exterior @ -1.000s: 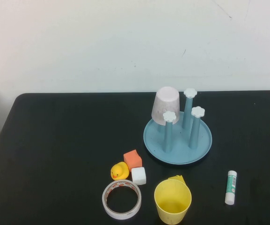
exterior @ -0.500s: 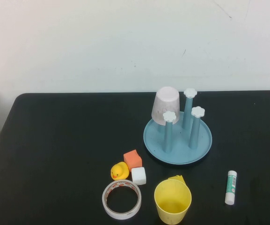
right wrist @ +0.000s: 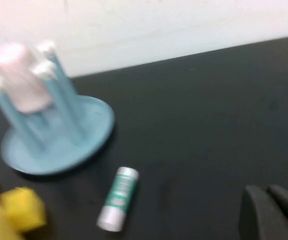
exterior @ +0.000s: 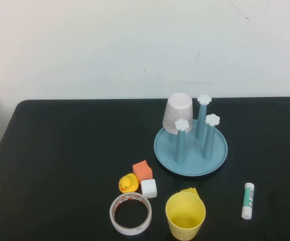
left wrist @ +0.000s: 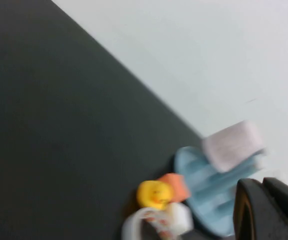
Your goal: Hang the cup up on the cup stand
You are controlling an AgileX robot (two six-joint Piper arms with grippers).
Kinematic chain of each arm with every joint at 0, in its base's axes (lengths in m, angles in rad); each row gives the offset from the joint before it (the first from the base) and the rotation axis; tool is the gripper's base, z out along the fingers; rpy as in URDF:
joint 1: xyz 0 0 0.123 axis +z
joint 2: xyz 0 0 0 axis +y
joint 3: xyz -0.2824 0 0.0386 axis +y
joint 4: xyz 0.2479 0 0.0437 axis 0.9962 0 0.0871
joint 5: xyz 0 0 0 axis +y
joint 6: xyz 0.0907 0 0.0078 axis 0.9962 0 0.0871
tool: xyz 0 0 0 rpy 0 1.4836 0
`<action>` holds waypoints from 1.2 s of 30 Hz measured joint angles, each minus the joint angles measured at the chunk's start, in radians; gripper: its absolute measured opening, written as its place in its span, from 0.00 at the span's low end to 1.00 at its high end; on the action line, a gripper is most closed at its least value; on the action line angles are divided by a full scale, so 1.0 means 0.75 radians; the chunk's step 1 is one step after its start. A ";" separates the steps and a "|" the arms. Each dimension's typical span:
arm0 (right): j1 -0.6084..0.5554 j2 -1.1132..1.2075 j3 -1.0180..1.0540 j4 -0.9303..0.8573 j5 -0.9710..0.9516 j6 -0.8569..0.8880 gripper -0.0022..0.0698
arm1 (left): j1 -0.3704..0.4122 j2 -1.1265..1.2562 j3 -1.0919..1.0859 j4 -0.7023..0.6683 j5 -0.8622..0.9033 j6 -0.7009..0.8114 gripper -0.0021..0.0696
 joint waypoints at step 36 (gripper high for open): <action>0.000 0.000 0.008 1.014 0.090 -0.264 0.03 | -0.102 1.189 -1.106 0.301 0.781 0.861 0.03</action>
